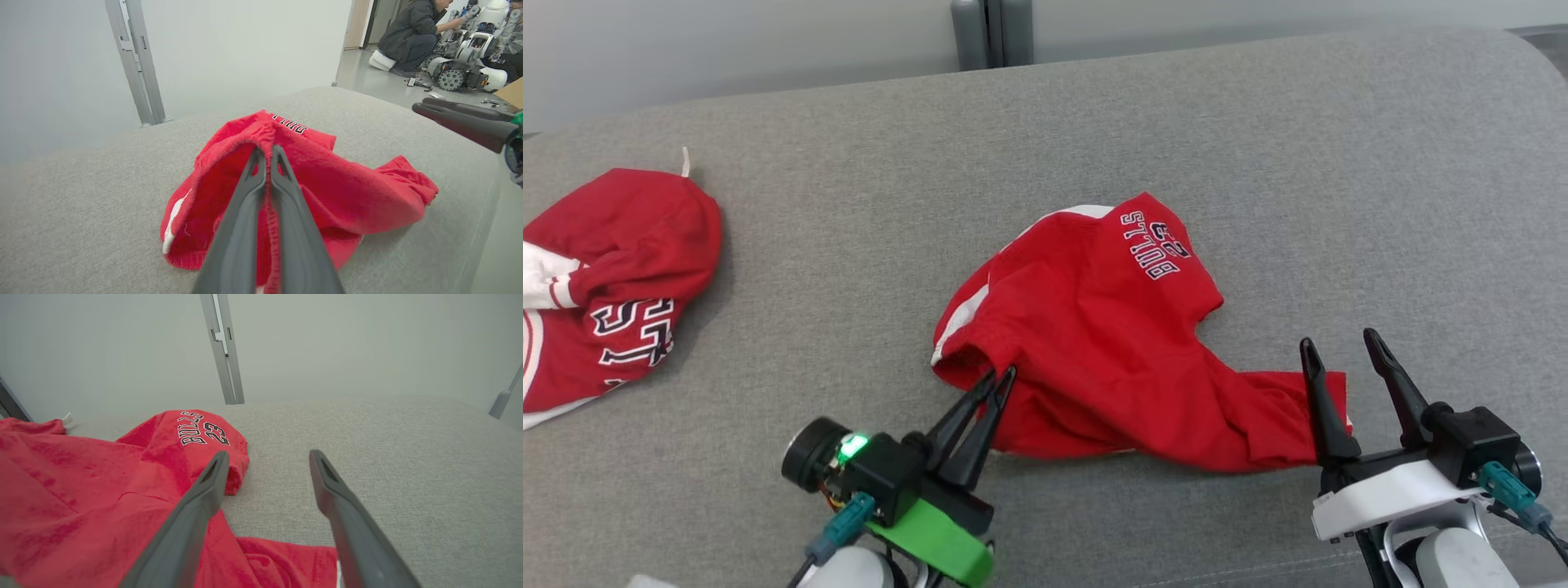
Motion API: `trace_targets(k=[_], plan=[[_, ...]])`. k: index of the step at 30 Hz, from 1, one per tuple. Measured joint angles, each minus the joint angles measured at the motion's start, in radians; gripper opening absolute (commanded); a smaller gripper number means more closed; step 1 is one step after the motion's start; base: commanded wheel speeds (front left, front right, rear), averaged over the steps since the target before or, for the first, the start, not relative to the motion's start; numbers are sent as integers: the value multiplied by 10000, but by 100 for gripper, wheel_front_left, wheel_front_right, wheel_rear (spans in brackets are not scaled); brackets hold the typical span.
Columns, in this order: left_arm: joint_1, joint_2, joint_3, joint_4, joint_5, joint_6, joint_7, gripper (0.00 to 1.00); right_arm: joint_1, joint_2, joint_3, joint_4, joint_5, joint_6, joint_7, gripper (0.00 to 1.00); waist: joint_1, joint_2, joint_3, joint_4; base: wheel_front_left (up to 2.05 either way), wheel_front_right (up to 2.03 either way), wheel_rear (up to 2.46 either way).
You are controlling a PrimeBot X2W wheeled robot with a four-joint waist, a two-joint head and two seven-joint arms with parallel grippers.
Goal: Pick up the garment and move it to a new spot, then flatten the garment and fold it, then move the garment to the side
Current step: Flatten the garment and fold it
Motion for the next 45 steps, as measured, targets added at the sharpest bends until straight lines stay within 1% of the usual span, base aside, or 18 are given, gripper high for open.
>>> trace_targets(k=[6,14,21,24,25,26,27,28,32,37,42,45], plan=[[-1575,-102,230,966,35,-92,-71,0,-201,-44,-107,23,-6,0,2,100,0,0,358,-412,0,0,0],[-3386,-359,322,3407,-75,-219,-121,0,-546,-10,-59,174,-10,0,2,100,0,0,886,-957,0,0,0],[-4215,-583,357,5179,-151,-270,-148,0,-696,69,-10,360,-31,0,0,100,0,0,1152,-1347,0,0,0],[-4305,-700,370,5616,-190,-276,-150,0,-728,94,-6,435,-65,0,2,100,0,0,1158,-1439,0,0,0],[-4307,-734,362,5693,-228,-276,-148,9,-728,98,-10,462,-75,0,0,100,0,0,1135,-1446,0,0,0],[-4307,-761,378,5712,-270,-276,-148,43,-728,102,-15,476,-77,0,0,100,0,0,1111,-1445,0,0,0],[-4307,-779,391,5693,-280,-276,-148,84,-725,107,-27,489,-84,0,0,100,0,0,1082,-1439,0,0,0],[-4305,-798,420,5607,-282,-278,-148,100,-714,113,-54,508,-88,0,0,100,0,0,1035,-1418,0,0,0],[-4097,-796,635,5183,-349,-282,-150,100,-611,113,-48,569,-88,0,0,100,0,0,845,-1312,0,0,0],[-3290,-721,832,4380,-351,-293,-148,100,-462,109,-23,625,-88,0,0,100,0,0,523,-1124,0,0,0],[-2324,-422,970,3392,-347,-295,-150,100,-287,123,-8,639,-86,0,0,100,0,0,247,-903,0,0,0],[-1903,-161,949,3131,-261,-295,-150,100,-196,128,-10,637,-81,0,0,100,0,0,167,-770,0,0,0]])
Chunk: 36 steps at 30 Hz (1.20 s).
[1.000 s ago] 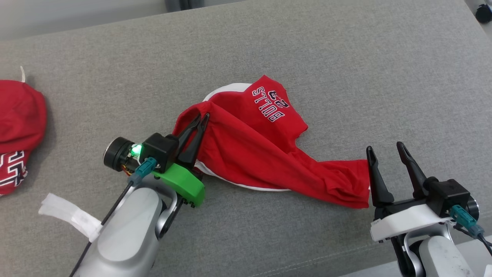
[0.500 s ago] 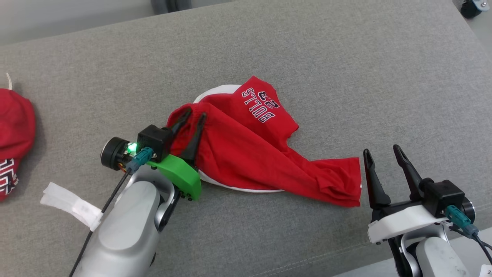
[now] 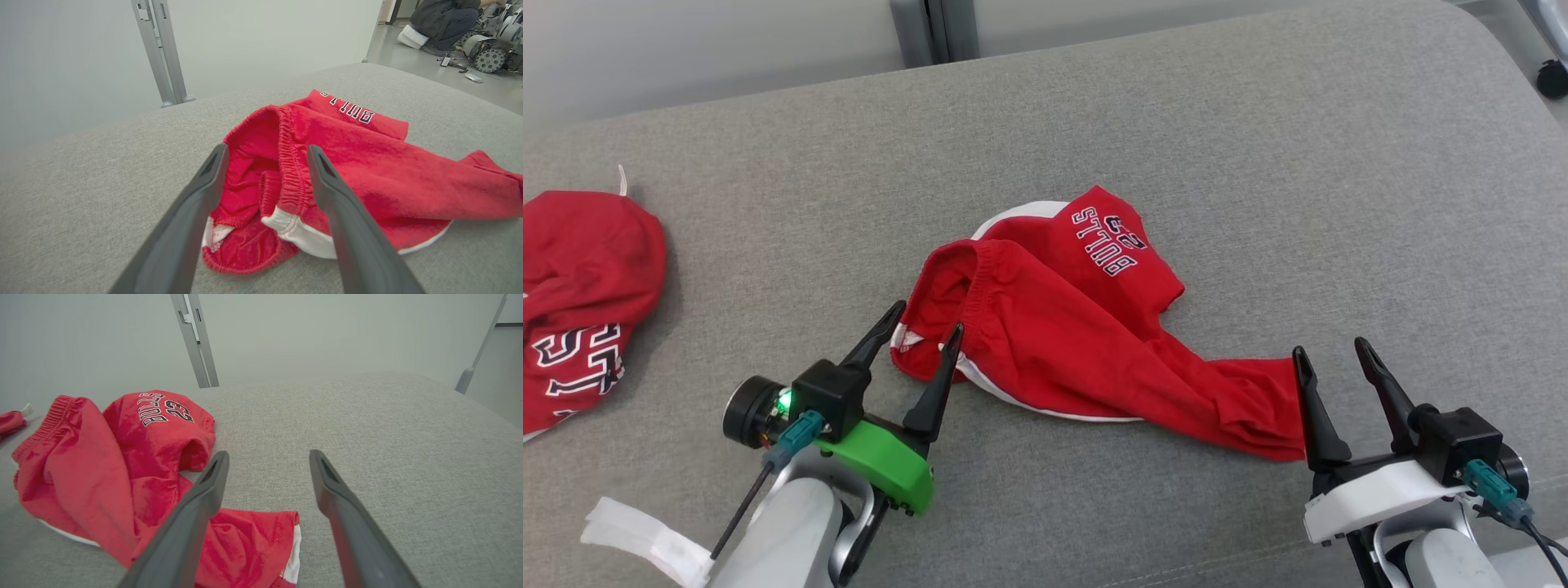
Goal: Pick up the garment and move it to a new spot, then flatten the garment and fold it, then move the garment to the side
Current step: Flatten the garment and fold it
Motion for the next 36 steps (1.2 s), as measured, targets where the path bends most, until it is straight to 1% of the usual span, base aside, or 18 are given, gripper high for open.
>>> trace_targets(k=[4,7,15,16,17,18,19,24,30,33,35,36], plan=[[144,278,-54,56,19,0,0,100,10,-12,59,0,10,0,0,100,0,0,3,84,0,0,0],[110,293,-251,228,23,0,0,100,-39,-27,161,0,50,0,0,100,0,0,94,38,0,0,0],[-448,347,-1177,1220,-36,-2,0,100,-167,-50,169,27,102,0,0,100,0,0,344,-318,0,0,0],[-512,366,-1294,1384,-119,-2,2,88,-171,-46,169,29,104,0,0,100,0,0,367,-378,0,0,0],[-568,378,-1390,1496,-245,-4,0,45,-174,-44,153,29,109,0,0,100,0,0,388,-438,0,0,0],[-616,387,-1469,1563,-339,-4,0,4,-175,-46,138,25,113,0,2,100,0,0,401,-481,0,0,0],[-681,397,-1555,1607,-395,-4,2,0,-176,-42,125,25,113,0,0,100,0,-1,414,-528,0,0,0],[-792,401,-1632,1563,-640,-4,2,0,-140,-13,13,42,111,0,0,100,0,0,322,-579,0,0,0],[-260,372,-1208,439,-704,-8,2,0,81,6,-77,58,109,0,0,100,0,0,60,-257,0,0,0],[222,493,-922,-207,-731,-8,0,0,151,13,-88,63,109,0,0,100,0,0,-64,-1,0,0,0],[581,690,-803,-502,-729,25,0,0,213,12,-98,79,109,0,0,100,0,0,-133,177,0,0,0],[1102,859,-665,-721,-857,123,2,0,239,23,-69,92,107,0,0,100,0,0,-201,373,0,0,0]])
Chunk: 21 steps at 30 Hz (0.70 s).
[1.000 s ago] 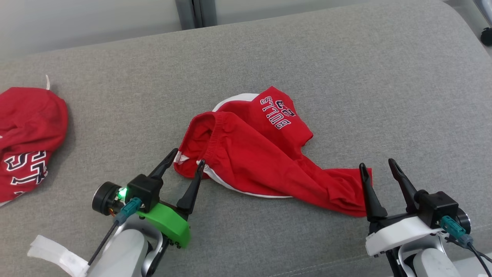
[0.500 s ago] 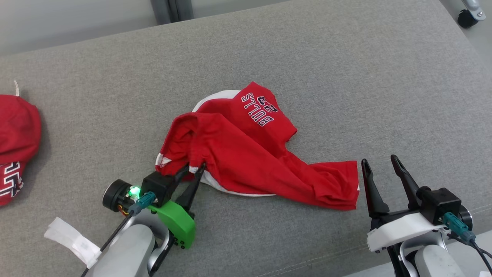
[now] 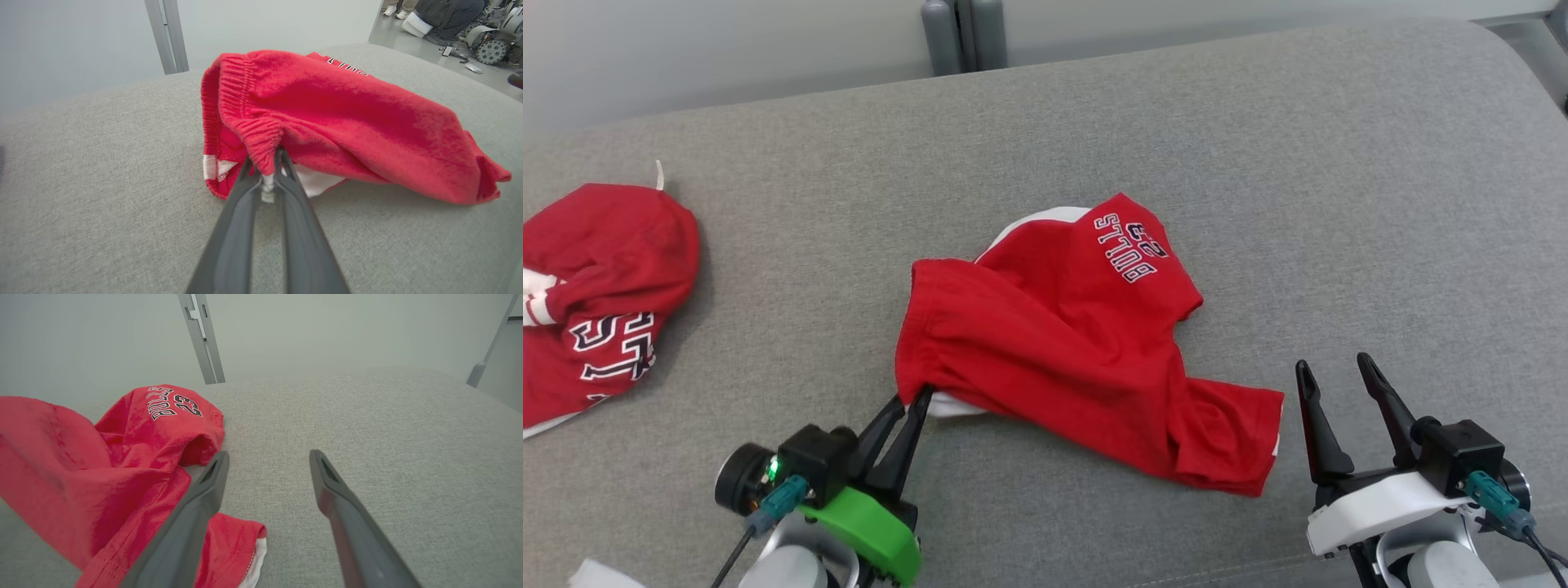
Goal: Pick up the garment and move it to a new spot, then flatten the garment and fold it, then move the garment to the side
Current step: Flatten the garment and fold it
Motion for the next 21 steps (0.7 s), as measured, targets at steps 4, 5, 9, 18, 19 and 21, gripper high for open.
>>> trace_targets(k=[4,5,9,18,19,21], plan=[[998,52,132,-155,-314,165,-2,0,4,46,-40,2,-10,0,0,100,0,0,-75,300,0,0,0],[1246,56,113,-100,-337,192,0,0,4,46,-25,19,-10,0,0,100,0,0,-84,362,0,0,0],[1689,-203,61,245,-594,211,0,18,14,40,-12,94,-4,0,0,100,0,0,-116,524,0,0,0],[1604,-683,1684,-1016,65,372,-2,100,34,-29,23,127,4,0,0,100,0,0,-390,651,0,0,0],[1610,-732,1964,-1170,169,412,-2,100,34,-33,38,132,4,0,2,100,0,0,-424,642,0,0,0],[1638,-830,2510,-1430,389,466,-2,100,48,-29,65,121,-4,0,0,100,0,0,-493,614,0,0,0]])
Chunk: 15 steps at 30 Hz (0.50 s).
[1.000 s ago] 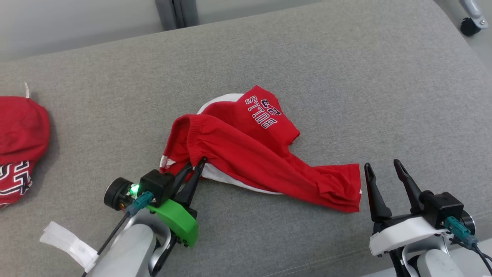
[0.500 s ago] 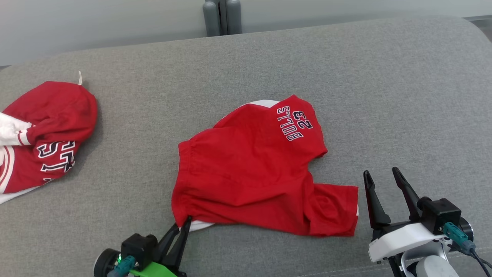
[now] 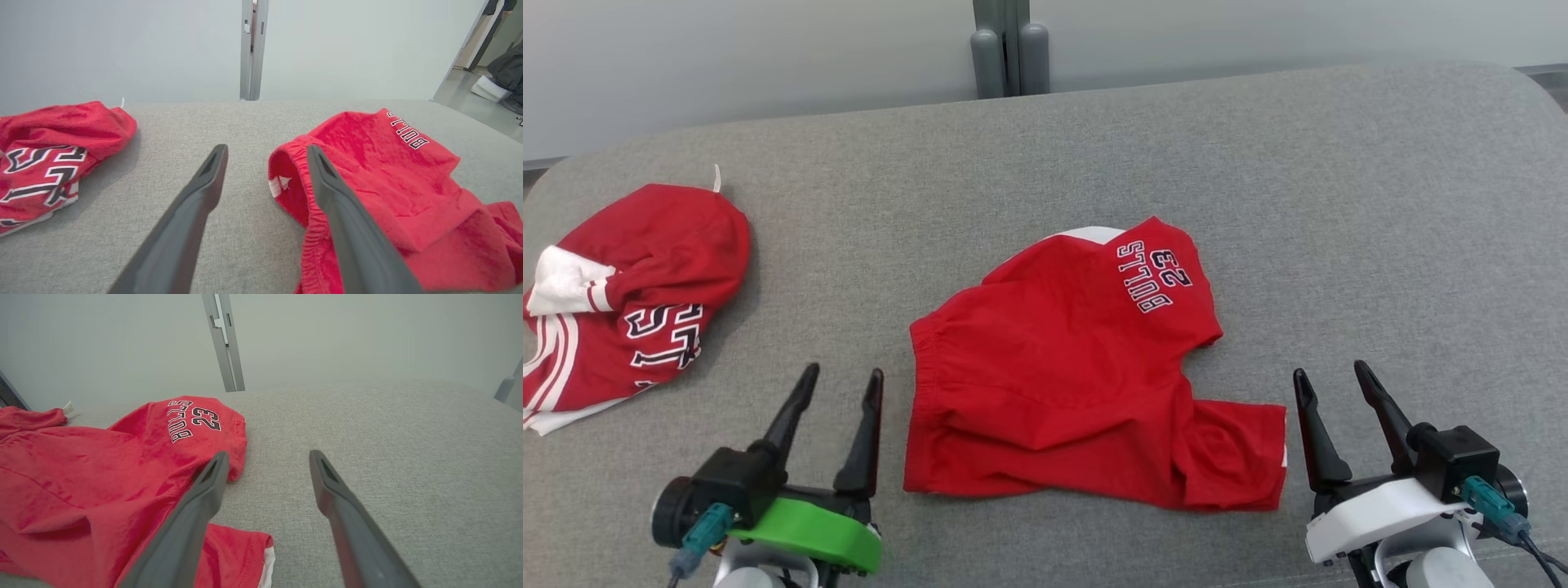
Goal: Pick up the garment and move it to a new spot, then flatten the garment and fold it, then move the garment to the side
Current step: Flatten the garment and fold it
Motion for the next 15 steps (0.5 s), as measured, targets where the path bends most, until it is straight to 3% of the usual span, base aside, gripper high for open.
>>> trace_targets(k=[8,15], plan=[[423,-382,2054,-535,725,59,0,100,364,-201,142,-92,-10,0,0,100,0,0,-315,-95,0,0,0],[684,-700,2840,-512,1290,-232,0,100,684,-506,817,-115,-19,0,0,100,0,0,-440,18,0,0,0]])
